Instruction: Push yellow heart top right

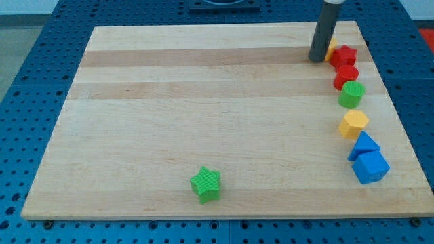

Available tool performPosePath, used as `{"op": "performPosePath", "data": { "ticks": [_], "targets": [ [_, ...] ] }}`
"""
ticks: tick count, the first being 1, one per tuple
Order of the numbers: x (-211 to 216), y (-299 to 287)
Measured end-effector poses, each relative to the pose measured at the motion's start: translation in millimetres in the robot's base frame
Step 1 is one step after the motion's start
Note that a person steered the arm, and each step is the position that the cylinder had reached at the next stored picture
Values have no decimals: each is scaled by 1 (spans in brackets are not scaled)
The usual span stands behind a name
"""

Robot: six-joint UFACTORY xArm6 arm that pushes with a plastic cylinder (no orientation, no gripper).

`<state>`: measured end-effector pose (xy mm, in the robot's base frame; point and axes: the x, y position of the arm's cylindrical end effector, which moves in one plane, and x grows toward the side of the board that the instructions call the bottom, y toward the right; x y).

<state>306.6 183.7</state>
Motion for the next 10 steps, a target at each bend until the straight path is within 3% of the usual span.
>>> {"op": "performPosePath", "data": {
  "ticks": [5,6,8,10],
  "targets": [
    [-90,6],
    [-92,16],
    [-41,16],
    [-29,-7]
  ]
}}
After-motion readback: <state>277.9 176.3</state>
